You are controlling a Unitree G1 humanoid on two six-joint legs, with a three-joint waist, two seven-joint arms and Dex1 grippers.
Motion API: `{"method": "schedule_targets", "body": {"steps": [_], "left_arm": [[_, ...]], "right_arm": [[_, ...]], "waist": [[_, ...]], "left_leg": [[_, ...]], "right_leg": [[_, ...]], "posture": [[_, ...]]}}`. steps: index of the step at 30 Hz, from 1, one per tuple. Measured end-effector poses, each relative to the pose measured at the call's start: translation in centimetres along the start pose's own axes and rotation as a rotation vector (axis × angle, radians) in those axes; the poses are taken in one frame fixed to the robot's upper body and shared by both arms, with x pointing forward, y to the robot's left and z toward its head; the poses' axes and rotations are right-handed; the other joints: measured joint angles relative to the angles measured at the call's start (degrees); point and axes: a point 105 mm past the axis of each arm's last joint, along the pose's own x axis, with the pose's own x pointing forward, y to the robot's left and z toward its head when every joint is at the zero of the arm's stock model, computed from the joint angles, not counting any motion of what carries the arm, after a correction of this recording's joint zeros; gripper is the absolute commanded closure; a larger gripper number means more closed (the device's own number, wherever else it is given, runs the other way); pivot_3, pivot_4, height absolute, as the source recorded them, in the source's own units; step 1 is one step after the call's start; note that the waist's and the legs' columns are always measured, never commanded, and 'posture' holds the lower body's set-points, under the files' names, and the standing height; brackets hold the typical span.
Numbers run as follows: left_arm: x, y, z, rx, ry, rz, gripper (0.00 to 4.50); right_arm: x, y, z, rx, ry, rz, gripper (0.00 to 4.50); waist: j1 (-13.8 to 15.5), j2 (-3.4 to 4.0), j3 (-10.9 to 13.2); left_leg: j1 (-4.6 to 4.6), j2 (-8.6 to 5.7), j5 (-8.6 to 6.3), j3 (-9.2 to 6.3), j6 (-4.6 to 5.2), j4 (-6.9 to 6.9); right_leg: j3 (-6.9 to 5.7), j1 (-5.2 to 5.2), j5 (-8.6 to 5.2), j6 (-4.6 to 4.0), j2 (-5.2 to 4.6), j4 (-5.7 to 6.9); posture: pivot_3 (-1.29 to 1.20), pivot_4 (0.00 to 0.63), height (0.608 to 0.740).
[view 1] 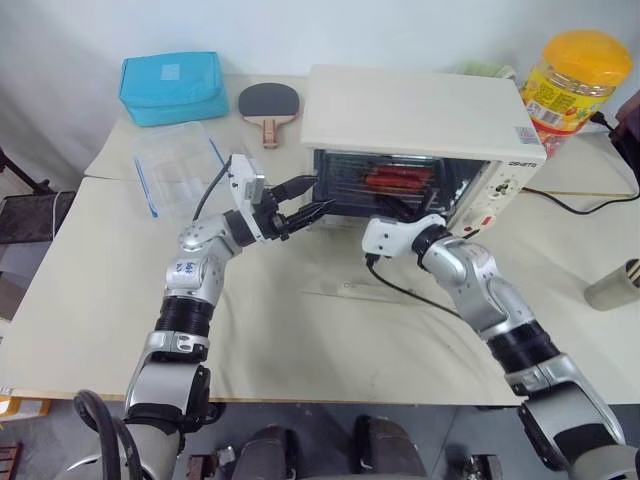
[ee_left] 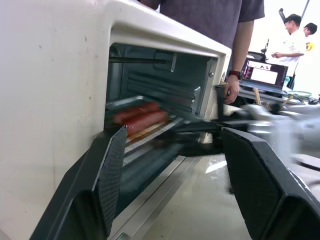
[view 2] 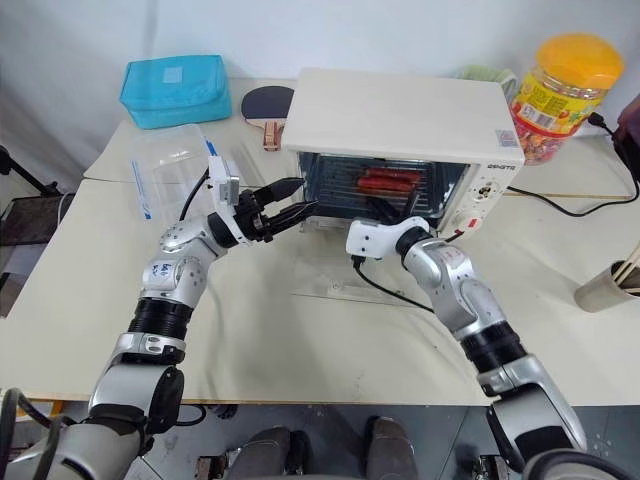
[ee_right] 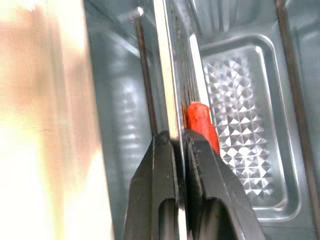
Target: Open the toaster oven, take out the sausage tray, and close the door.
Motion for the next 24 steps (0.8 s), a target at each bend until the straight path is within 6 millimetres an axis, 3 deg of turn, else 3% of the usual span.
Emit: {"method": "schedule_targets", "body": {"steps": [15, 20, 24], "left_arm": [[0.3, 0.4, -0.4, -0.074, 0.015, 0.000, 1.31], [-1.3, 0.5, -0.2, -0.174, 0.061, 0.031, 1.31], [-3.8, -0.4, -1.5, -0.376, 0.188, 0.067, 1.31]], "right_arm": [[-6.3, 1.3, 2.6, 0.032, 0.008, 0.045, 4.45], [-7.4, 1.4, 3.4, 0.011, -0.003, 0.044, 4.45], [-8.4, 2.0, 3.3, -0.010, 0.002, 0.078, 4.45]], "waist": [[1.50, -0.02, 0.01], [1.27, -0.01, 0.01], [1.29, -0.01, 0.01]], "left_leg": [[-0.03, -0.07, 0.08, 0.02, 0.01, 0.25], [0.04, -0.04, 0.09, 0.04, 0.00, 0.23], [0.08, 0.03, 0.09, 0.01, -0.01, 0.18]], "right_leg": [[0.04, 0.06, 0.01, 0.01, -0.01, 0.07], [0.09, 0.07, 0.00, 0.01, 0.01, 0.09], [0.13, 0.08, 0.00, 0.01, 0.01, 0.08]], "posture": [[0.00, 0.150, 0.740], [0.00, 0.150, 0.740], [0.00, 0.150, 0.740]]}}
